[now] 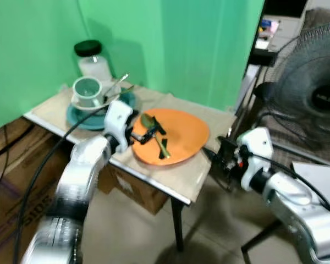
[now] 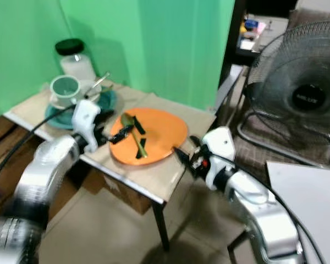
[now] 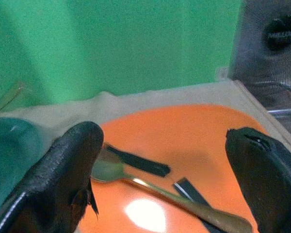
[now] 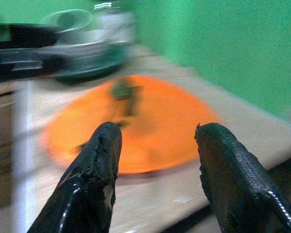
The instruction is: Setting the table
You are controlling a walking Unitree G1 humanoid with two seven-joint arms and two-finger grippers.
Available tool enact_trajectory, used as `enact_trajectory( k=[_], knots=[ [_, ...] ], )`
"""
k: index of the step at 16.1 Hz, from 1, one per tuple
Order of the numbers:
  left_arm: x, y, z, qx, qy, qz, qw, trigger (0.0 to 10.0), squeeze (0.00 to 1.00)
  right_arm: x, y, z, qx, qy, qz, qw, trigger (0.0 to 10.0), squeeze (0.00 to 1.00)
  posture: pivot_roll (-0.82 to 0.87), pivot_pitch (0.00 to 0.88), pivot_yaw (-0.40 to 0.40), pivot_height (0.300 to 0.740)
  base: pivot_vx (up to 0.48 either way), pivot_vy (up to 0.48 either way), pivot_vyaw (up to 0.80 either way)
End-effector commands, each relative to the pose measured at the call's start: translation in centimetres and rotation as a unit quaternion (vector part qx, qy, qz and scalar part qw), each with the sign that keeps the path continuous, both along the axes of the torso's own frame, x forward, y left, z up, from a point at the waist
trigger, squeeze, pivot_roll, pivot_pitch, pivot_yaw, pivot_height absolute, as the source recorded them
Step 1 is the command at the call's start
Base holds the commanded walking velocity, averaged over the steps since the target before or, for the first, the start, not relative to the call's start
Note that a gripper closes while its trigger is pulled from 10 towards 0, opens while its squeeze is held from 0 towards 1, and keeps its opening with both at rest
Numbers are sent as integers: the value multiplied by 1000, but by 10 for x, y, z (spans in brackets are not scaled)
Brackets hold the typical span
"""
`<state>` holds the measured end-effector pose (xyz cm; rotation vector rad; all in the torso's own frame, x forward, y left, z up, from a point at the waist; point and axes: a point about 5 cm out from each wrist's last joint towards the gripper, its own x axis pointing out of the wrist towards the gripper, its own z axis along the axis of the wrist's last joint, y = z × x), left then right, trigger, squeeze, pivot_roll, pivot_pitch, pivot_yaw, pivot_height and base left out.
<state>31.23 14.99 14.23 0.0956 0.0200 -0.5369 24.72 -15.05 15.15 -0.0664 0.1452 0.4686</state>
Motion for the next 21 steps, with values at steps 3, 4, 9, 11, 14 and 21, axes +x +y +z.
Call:
enact_trajectory(
  k=[3,4,9,11,14,21],
  knots=[
    [-36,12,16,15,-52,119,991,10000,0,0,1,2,4,-32,-94,995,10000,0,-97,0,63,740,0,0,0],
    [-43,15,19,12,-55,146,988,10000,0,0,5,0,11,-34,-96,995,10000,0,-91,0,57,740,0,0,0],
    [-60,13,27,3,-44,179,983,10000,0,1,11,-4,22,-39,-107,993,10000,0,-76,0,45,740,109,0,0],
    [-63,13,28,3,-42,185,982,10000,0,2,7,-5,30,-40,-122,991,10000,0,-75,0,47,740,349,0,0],
    [-64,13,30,5,-37,186,982,10000,0,4,6,-4,37,-45,-128,990,10000,0,-74,0,47,740,352,0,0],
    [-66,11,31,11,-26,183,983,10000,0,9,6,-2,8,-60,-119,991,10000,0,-68,0,46,740,351,0,406]
  ],
)
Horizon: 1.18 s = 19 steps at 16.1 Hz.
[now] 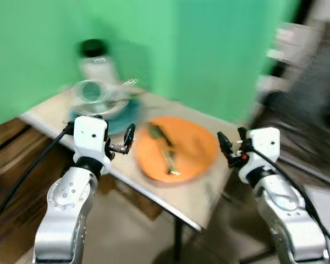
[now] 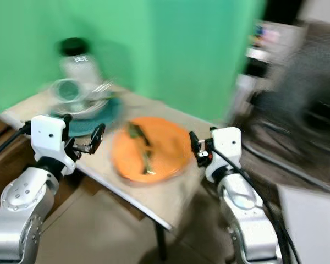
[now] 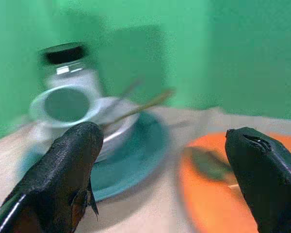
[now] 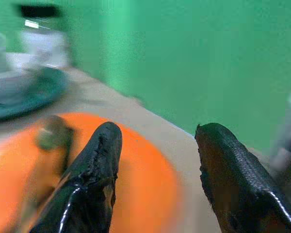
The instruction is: Setting the table
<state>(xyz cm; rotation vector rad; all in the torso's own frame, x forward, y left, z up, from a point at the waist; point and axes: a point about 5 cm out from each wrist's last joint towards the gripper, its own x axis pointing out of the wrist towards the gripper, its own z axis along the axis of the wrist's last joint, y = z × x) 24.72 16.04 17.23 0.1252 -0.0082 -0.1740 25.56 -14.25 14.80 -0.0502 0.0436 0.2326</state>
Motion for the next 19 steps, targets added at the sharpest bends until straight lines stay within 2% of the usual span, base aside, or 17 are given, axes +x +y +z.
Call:
enact_trajectory(
  k=[1,5,9,10,14,17,19],
  knots=[
    [-1,0,1,0,2,3,1000,10000,0,3,-6,2,15,-2,-14,1000,10000,0,-68,0,46,740,352,0,0],
    [-2,-3,-2,5,16,-14,1000,10000,0,3,-11,1,14,1,-15,1000,10000,0,-69,0,48,740,307,0,0],
    [-5,-7,-7,24,36,-58,997,10000,0,5,-17,-1,-1,15,-2,1000,10000,0,-77,0,55,740,0,0,0],
    [-4,-9,-11,37,51,-88,994,10000,0,10,-25,-5,-26,37,10,999,10000,0,-80,0,55,740,0,0,0],
    [-7,-8,-28,88,104,-171,976,10000,0,19,-38,-15,-119,67,45,990,10000,0,-88,0,52,740,0,0,0],
    [-6,-3,-43,121,138,-208,961,10000,0,31,-36,-18,-163,69,67,982,10000,0,-88,0,49,740,0,0,0],
    [-5,-2,-54,161,155,-240,945,10000,0,37,-29,-23,-192,69,94,974,10000,0,-92,0,46,740,0,0,0]
  ],
)
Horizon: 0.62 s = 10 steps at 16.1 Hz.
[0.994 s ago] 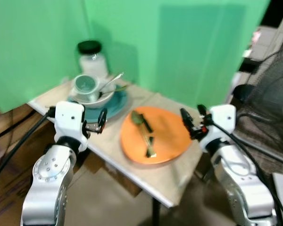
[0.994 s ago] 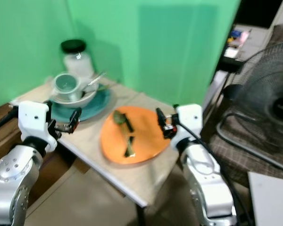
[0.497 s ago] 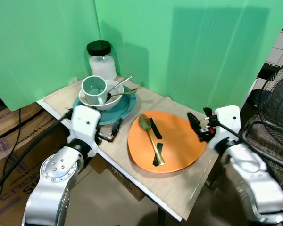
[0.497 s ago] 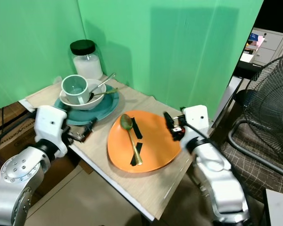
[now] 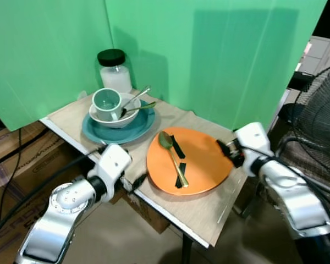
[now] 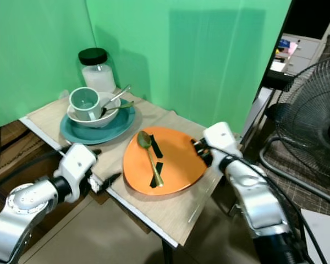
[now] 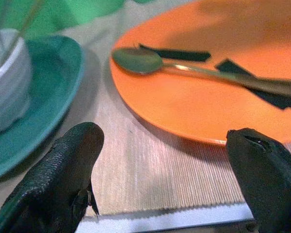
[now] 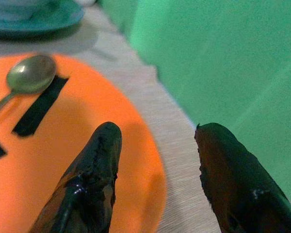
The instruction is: Setting the table
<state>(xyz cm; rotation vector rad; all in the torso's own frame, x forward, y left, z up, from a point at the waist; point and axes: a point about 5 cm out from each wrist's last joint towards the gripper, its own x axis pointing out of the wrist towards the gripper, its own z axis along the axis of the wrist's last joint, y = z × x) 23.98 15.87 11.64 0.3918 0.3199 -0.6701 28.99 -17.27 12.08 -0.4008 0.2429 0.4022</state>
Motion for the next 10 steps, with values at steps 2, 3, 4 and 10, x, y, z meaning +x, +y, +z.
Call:
enact_trajectory(
  k=[2,3,4,10],
  knots=[
    [5,-1,-3,19,0,-30,999,10000,0,9,12,0,-45,-9,50,998,10000,0,-85,0,38,740,0,0,0],
    [5,-1,-4,23,0,-34,999,10000,0,9,13,-1,-47,-6,55,997,10000,0,-83,0,36,740,0,0,0],
    [6,1,-6,28,3,-40,999,10000,0,10,16,-3,-63,-2,74,995,10000,0,-82,0,34,740,0,0,0],
    [12,26,-22,103,23,-67,992,10000,0,-4,12,-23,-192,48,191,961,10000,0,-83,0,40,740,0,0,0]
  ],
)
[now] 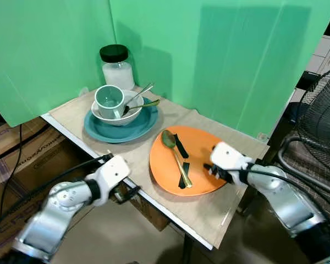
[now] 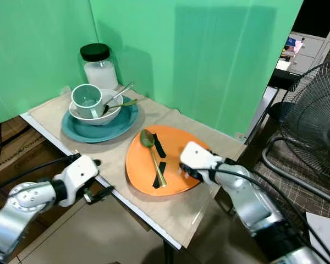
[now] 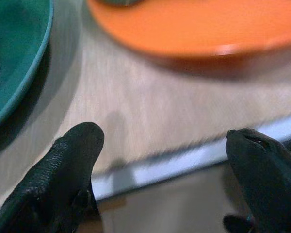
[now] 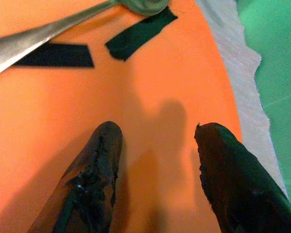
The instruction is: Setting the table
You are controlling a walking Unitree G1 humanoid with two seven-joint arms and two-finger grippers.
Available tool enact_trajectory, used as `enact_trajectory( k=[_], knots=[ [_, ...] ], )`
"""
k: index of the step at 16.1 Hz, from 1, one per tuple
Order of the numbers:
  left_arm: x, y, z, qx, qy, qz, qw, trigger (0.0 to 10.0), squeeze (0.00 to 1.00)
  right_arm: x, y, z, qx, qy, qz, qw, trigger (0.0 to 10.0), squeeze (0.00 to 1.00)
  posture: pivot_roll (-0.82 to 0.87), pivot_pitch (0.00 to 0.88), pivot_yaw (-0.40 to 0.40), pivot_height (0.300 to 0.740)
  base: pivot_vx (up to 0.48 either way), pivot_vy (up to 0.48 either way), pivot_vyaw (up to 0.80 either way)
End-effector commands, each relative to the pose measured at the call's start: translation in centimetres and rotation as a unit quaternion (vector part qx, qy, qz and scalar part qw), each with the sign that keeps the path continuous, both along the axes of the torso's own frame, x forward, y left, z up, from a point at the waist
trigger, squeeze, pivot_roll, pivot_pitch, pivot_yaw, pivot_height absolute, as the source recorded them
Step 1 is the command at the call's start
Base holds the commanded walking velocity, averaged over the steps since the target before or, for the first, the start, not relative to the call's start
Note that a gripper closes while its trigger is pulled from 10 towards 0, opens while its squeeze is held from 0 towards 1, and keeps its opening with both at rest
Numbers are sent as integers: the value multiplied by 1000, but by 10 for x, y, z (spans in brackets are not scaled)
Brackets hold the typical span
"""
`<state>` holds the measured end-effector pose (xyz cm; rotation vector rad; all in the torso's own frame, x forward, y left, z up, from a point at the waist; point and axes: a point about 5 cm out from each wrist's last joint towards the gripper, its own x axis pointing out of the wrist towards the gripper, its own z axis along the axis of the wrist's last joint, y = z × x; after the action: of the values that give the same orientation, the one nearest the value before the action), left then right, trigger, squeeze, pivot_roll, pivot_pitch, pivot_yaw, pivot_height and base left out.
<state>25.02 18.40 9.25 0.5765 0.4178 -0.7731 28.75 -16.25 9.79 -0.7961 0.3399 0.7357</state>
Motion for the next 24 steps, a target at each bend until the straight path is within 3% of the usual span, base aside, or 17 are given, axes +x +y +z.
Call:
enact_trajectory(
  k=[1,6,9,13,18,23,24],
  knots=[
    [4,4,2,10,-7,-4,1000,10000,0,-3,0,0,-13,7,19,1000,10000,0,-84,0,40,740,0,0,0],
    [20,13,7,5,-32,17,999,10000,0,-15,-5,1,-26,38,52,998,10000,0,-89,0,41,740,0,0,0],
    [31,0,6,-50,-33,15,998,10000,0,-26,0,-1,-17,60,67,996,10000,0,-91,0,43,740,0,0,0],
    [36,-9,-1,-63,-23,2,998,10000,0,-35,4,-4,-10,79,80,994,10000,0,-101,0,48,740,0,0,0],
    [53,-8,-12,-55,-13,14,998,10000,0,-41,18,3,42,92,86,991,10000,0,-107,0,49,740,0,0,0],
    [75,-3,-6,-52,-40,44,997,10000,0,-44,32,10,82,97,90,988,10000,0,-109,0,45,740,0,0,0],
    [85,-3,0,-61,-57,61,995,10000,0,-43,37,11,96,96,86,987,10000,0,-110,0,45,740,0,0,0]
  ],
)
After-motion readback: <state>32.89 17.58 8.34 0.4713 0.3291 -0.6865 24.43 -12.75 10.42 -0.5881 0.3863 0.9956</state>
